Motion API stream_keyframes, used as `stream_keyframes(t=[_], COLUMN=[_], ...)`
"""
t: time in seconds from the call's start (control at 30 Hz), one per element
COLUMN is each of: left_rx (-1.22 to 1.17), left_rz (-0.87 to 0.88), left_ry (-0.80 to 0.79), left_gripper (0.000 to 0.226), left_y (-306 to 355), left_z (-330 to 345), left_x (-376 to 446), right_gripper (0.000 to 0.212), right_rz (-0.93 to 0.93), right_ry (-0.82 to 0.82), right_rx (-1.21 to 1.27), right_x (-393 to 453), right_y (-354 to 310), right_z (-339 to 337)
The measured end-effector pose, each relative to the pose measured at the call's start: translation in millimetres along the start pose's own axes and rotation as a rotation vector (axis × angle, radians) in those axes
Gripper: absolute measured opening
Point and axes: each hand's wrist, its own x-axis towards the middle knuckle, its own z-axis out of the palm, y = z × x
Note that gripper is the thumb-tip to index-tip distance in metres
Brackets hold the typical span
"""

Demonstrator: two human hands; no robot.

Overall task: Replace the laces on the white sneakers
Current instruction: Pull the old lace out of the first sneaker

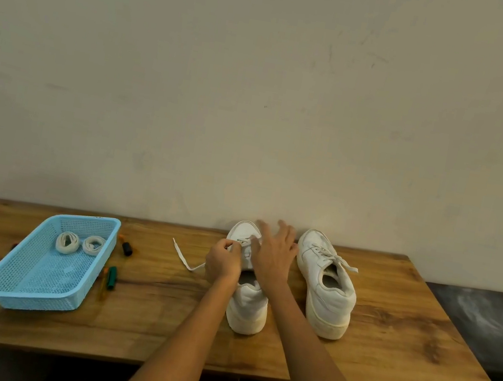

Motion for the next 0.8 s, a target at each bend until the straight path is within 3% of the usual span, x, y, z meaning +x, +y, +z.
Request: stream_keyframes(t=[0.07, 0.13, 0.2, 0.3, 0.37, 0.47, 0.53, 0.6, 0.67, 0.8], left_rx=[-0.011, -0.015, -0.013, -0.017, -0.006, -0.013, -0.015, -0.011, -0.004, -0.002], left_rz=[-0.002, -0.004, 0.001, -0.008, -0.015, -0.01, -0.007, -0.004, 0.002, -0.003], left_ry=[-0.002, -0.004, -0.009, -0.008, -0.003, -0.007, -0.003, 0.004, 0.0, -0.005], left_gripper=[0.017, 0.017, 0.017, 0.018, 0.019, 0.017, 0.016, 0.016, 0.016, 0.016], left_y=[-0.6, -1.2, -2.2, -1.7, -0.8, -1.0, -1.2, -1.3, -0.5, 0.2], left_z=[0.2, 0.1, 0.6, 0.9, 0.3, 0.6, 0.2, -0.2, 0.4, 0.8], left_x=[0.3, 0.8, 2.4, 3.0, 2.2, 0.7, 0.5, 0.9, 1.3, 0.8], right_gripper=[0.035, 0.034, 0.033, 0.026, 0.026, 0.042, 0.038, 0.035, 0.034, 0.029], right_rz=[-0.087, -0.097, -0.072, 0.054, 0.096, 0.005, -0.075, -0.1, -0.078, 0.105], right_ry=[-0.202, -0.248, -0.128, 0.21, 0.246, -0.037, -0.203, -0.236, -0.154, 0.19], right_rx=[-0.082, -0.077, -0.028, 0.102, 0.175, 0.028, -0.081, -0.079, -0.02, 0.274], right_x=[1.7, 3.4, 3.1, -1.4, -2.4, 1.4, 4.1, 5.0, 5.1, 2.2], right_y=[-1.7, -2.9, -2.6, -1.1, 0.5, 0.4, -1.9, -3.4, -1.3, 1.0], right_z=[1.6, 1.1, -1.2, -3.5, -3.1, 1.0, 3.2, 4.6, 4.4, 0.4])
